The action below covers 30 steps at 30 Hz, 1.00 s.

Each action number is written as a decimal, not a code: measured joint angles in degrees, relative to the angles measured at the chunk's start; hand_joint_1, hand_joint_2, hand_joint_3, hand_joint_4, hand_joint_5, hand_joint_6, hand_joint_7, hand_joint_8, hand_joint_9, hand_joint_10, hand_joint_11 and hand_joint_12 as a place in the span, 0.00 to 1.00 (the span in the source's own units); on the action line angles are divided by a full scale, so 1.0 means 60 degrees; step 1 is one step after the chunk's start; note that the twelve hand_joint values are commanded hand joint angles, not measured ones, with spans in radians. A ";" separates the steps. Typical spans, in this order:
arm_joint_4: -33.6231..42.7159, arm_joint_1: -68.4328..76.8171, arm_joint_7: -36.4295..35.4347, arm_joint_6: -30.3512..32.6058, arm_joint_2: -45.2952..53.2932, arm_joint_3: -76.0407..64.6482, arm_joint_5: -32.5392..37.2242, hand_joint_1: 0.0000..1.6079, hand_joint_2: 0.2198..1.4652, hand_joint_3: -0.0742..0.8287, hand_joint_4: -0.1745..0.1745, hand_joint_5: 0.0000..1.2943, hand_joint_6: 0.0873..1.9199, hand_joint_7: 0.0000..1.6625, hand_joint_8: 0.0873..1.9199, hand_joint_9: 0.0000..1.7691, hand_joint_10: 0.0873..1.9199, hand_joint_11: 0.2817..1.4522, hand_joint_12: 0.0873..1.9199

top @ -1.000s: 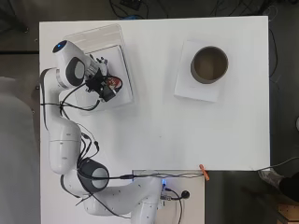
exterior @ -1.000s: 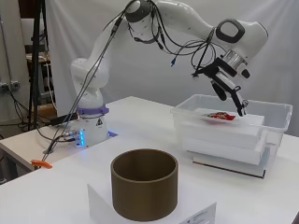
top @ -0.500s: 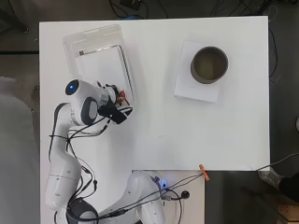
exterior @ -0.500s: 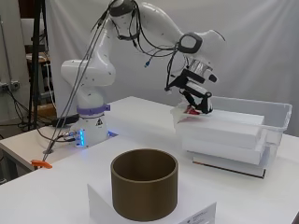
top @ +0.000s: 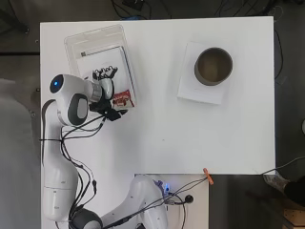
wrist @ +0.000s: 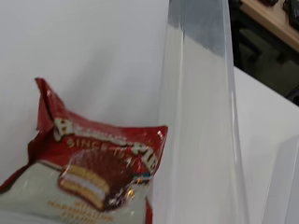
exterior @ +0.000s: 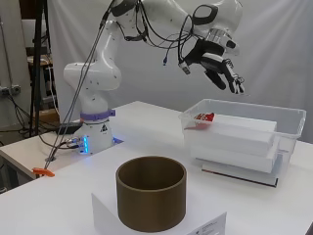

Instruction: Teleoperate dual arm-hand system to remove items from a box

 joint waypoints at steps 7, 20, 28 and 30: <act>-0.0686 -0.0216 0.0221 -0.1642 0.0016 0.0767 0.0595 0.00 0.73 0.09 0.41 0.38 0.00 0.48 0.00 0.45 0.00 0.36 0.00; 0.1197 -0.3257 0.1173 -0.4104 -0.0392 0.2738 0.0118 0.64 0.85 0.14 0.39 0.48 0.65 0.41 0.79 0.54 0.70 0.35 0.65; -0.0409 -0.1125 -0.0081 -0.2235 -0.0556 0.0995 0.0669 0.63 0.70 0.80 0.54 0.39 0.95 0.40 0.99 0.60 1.00 0.46 0.94; -0.0922 0.0019 -0.0665 -0.1319 -0.0623 -0.0028 0.0785 0.70 0.69 0.68 0.84 0.44 0.99 0.43 0.98 0.60 1.00 0.48 0.93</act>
